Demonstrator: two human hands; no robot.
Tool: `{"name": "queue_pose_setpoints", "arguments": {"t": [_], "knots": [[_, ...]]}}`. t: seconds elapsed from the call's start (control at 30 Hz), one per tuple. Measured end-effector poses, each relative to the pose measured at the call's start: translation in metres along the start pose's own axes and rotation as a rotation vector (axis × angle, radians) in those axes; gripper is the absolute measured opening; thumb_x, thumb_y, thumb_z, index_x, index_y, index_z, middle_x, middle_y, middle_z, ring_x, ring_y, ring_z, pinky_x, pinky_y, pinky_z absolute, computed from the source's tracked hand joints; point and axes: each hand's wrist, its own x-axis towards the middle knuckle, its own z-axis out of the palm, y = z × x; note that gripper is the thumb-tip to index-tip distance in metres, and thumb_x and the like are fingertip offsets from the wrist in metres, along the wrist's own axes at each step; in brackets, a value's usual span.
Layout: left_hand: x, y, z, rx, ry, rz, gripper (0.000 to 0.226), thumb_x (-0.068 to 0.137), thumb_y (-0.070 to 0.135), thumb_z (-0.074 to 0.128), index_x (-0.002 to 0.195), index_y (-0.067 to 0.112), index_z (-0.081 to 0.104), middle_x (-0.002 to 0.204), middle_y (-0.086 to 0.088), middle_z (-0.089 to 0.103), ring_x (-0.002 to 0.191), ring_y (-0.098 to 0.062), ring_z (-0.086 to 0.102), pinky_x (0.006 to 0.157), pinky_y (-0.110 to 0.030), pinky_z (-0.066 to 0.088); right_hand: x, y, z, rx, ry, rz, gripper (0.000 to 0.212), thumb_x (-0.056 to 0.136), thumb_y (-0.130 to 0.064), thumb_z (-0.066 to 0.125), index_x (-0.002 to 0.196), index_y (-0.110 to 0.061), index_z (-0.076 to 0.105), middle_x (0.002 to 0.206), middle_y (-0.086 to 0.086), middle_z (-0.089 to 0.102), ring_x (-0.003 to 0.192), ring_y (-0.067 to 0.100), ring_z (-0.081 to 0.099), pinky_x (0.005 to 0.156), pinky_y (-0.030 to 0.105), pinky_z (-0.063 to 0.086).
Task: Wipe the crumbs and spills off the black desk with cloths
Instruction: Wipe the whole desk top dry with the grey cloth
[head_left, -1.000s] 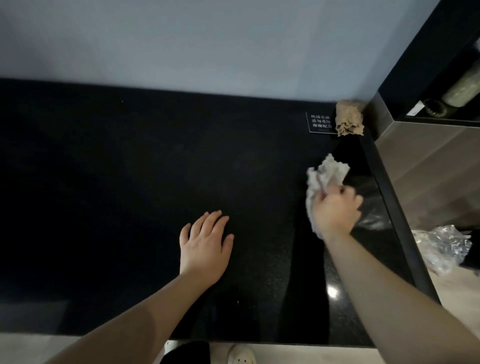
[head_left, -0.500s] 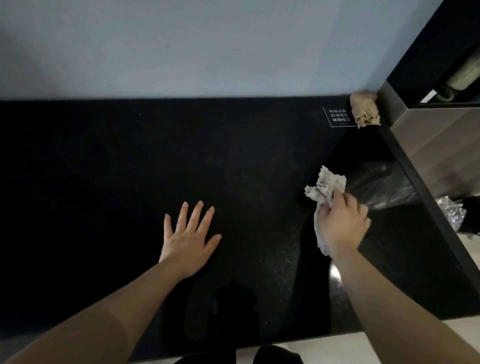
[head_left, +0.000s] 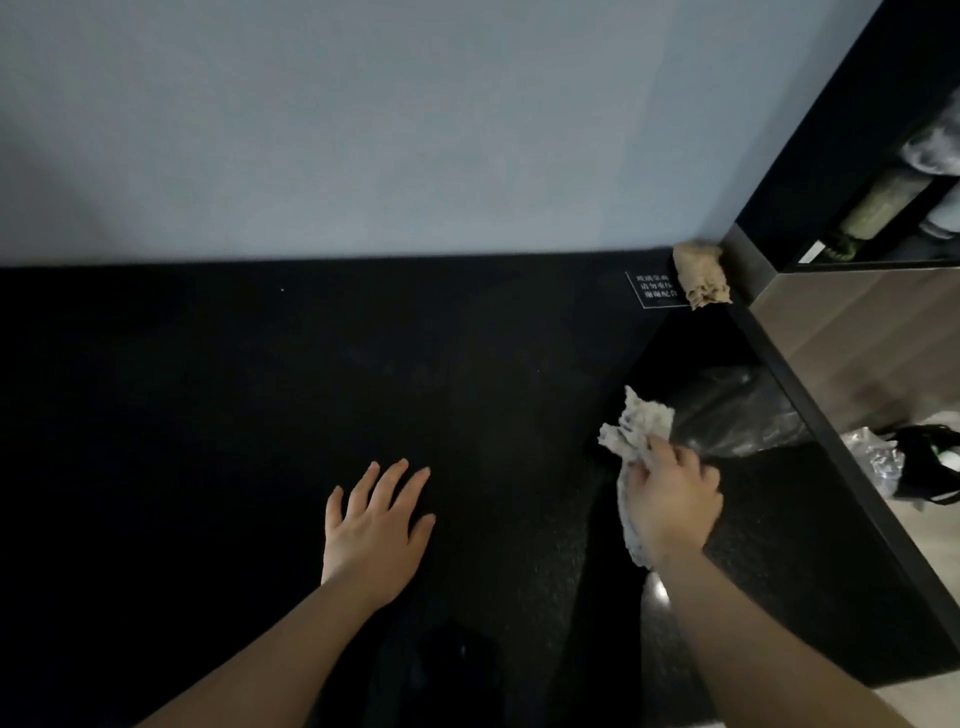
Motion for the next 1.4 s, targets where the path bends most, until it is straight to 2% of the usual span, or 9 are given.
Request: {"name": "queue_pose_setpoints", "arguments": {"t": [0.27,0.5,0.67,0.77,1.0,1.13,1.27,1.33,1.4], "knots": [[0.012,0.0,-0.011,-0.03,0.079,-0.043,0.05,0.097,0.047,0.03,0.145,0.038,0.017,0.154,0.009,0.01,0.143,-0.017,0.001,0.117,-0.044,0.004,-0.066,-0.053,0.015,0.084,-0.106,-0.968,0.028,0.071,-0.039,0.051,0.096,-0.035,0.062,0.095,-0.012,0.061,0.078,0.015,0.055,0.059,0.028,0.046],[0.034,-0.021,-0.022,-0.007,-0.005,-0.171,0.067,0.093,0.059,0.026,0.148,0.034,-0.002,0.157,0.002,-0.015,0.142,-0.027,-0.019,0.115,-0.053,-0.003,0.056,-0.014,0.002,0.003,-0.065,0.146,0.043,0.092,-0.037,0.047,0.133,-0.022,0.046,0.13,0.014,0.048,0.114,0.038,0.041,0.09,0.046,0.039],[0.063,-0.032,-0.031,-0.016,-0.045,-0.279,0.07,0.091,0.064,0.021,0.146,0.037,-0.012,0.156,0.002,-0.018,0.142,-0.028,-0.02,0.113,-0.058,-0.001,-0.01,-0.099,0.031,0.155,-0.084,-0.585,0.037,0.061,-0.03,0.079,0.097,-0.024,0.069,0.085,0.001,0.062,0.071,0.023,0.057,0.052,0.032,0.047],[0.087,-0.029,-0.039,-0.052,-0.072,-0.341,0.074,0.088,0.069,0.022,0.145,0.038,-0.015,0.155,0.002,-0.021,0.141,-0.028,-0.022,0.109,-0.064,0.0,0.013,-0.101,0.031,0.076,-0.194,-1.011,0.027,0.076,-0.034,0.055,0.1,-0.03,0.066,0.094,-0.008,0.062,0.075,0.015,0.058,0.058,0.028,0.05],[0.113,-0.028,-0.048,-0.111,-0.222,-0.38,0.085,0.084,0.073,0.026,0.14,0.038,-0.028,0.148,0.0,-0.038,0.135,-0.035,-0.033,0.102,-0.072,-0.003,0.152,-0.063,0.023,-0.024,-0.092,0.237,0.041,0.093,-0.028,0.046,0.13,-0.011,0.046,0.132,0.018,0.044,0.115,0.04,0.039,0.09,0.047,0.038],[0.116,-0.032,-0.053,-0.146,-0.233,-0.362,0.087,0.084,0.071,0.034,0.141,0.039,-0.024,0.149,0.003,-0.036,0.136,-0.033,-0.033,0.104,-0.069,-0.004,0.085,-0.143,0.045,0.06,-0.031,-0.338,0.034,0.079,-0.024,0.059,0.112,-0.017,0.059,0.107,0.011,0.06,0.093,0.035,0.052,0.071,0.037,0.045],[0.115,-0.033,-0.052,-0.151,-0.204,-0.362,0.083,0.086,0.067,0.037,0.143,0.042,-0.019,0.151,0.006,-0.032,0.138,-0.03,-0.03,0.106,-0.067,-0.004,0.029,-0.155,0.043,0.153,-0.381,-1.11,0.038,0.081,-0.022,0.056,0.119,-0.022,0.059,0.115,-0.001,0.06,0.094,0.025,0.054,0.072,0.037,0.046],[0.115,-0.035,-0.051,-0.147,-0.201,-0.357,0.082,0.087,0.067,0.036,0.143,0.042,-0.019,0.151,0.006,-0.031,0.138,-0.03,-0.03,0.106,-0.067,-0.004,0.066,-0.14,0.042,0.089,-0.268,-1.124,0.036,0.08,-0.026,0.052,0.115,-0.026,0.061,0.11,-0.002,0.064,0.087,0.026,0.057,0.068,0.036,0.048],[0.115,-0.036,-0.052,-0.137,-0.208,-0.351,0.082,0.087,0.067,0.034,0.143,0.041,-0.02,0.151,0.006,-0.032,0.137,-0.03,-0.03,0.106,-0.067,-0.004,0.125,-0.119,0.04,-0.02,-0.148,-0.743,0.036,0.085,-0.027,0.047,0.12,-0.027,0.057,0.114,0.002,0.061,0.093,0.03,0.055,0.074,0.037,0.048]]}}
